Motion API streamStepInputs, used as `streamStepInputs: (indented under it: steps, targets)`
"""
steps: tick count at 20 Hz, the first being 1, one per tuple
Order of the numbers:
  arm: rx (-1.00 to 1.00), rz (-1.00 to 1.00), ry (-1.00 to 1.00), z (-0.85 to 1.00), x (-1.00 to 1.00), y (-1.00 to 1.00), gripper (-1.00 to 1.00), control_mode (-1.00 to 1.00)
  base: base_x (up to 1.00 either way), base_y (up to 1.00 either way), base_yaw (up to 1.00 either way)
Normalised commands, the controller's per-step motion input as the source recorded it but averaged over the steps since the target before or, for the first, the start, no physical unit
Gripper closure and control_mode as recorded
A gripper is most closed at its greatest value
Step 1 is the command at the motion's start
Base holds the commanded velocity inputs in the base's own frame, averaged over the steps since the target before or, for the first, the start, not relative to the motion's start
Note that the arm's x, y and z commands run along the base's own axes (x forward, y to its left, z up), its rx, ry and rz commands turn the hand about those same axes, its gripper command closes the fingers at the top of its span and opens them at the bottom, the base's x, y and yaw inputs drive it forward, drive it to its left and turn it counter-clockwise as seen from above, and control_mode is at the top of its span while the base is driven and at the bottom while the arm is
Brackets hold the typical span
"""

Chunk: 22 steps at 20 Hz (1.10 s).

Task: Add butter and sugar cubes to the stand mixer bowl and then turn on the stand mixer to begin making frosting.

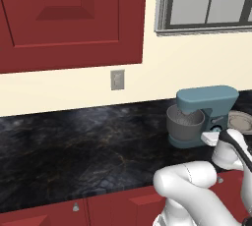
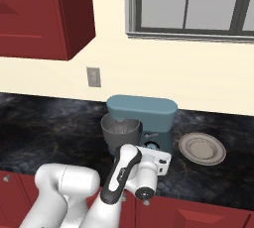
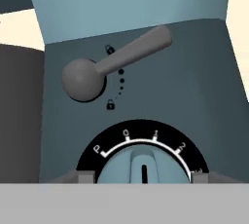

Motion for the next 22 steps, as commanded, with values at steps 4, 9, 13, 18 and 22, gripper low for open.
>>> streamStepInputs:
  steps: [4,9,13,18,22]
  targets:
    - [0.32,-0.03,0.00,0.33,0.00,0.00,1.00,-1.00,0.00,0.00,0.00]
    - [0.32,-0.03,0.01,0.30,0.00,0.00,1.00,-1.00,0.00,0.00,0.00]
    - [0.32,-0.02,0.02,0.25,0.00,0.00,1.00,-1.00,0.00,0.00,0.00]
    - [0.32,-0.02,0.03,0.27,0.00,0.00,1.00,-1.00,0.00,0.00,0.00]
    - [0.32,-0.02,0.04,0.24,0.00,0.00,1.00,-1.00,0.00,0.00,0.00]
